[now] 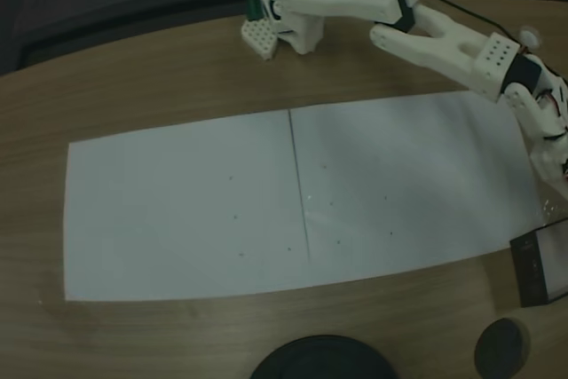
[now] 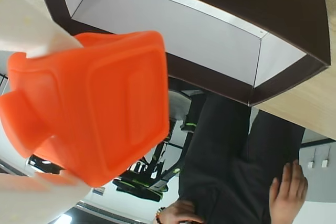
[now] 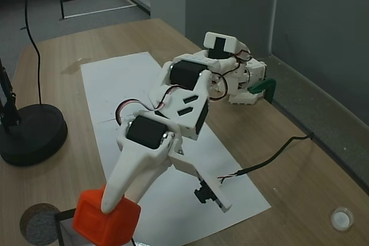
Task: Grab a orange square and put it in the box.
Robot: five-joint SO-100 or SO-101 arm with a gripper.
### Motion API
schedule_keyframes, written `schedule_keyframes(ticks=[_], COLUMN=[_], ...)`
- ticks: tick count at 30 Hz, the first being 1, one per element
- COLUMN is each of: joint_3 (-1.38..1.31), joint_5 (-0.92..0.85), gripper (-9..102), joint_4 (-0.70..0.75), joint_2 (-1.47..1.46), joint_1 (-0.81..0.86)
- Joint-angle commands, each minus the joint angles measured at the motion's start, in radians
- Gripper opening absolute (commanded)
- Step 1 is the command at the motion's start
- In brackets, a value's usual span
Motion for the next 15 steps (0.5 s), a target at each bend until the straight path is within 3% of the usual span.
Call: schedule_keyframes(ticks=[1,4,9,15], joint_3=[-0.078,-0.078,-0.069,-0.08], joint_5=[-0.002,0.0,0.021,0.051], gripper=[7,8,23,23], joint_4=[-0.034,-0.031,-0.017,0.015], joint_2=[0.035,0.037,0.049,0.049], joint_1=[0.003,0.009,0.009,0.011])
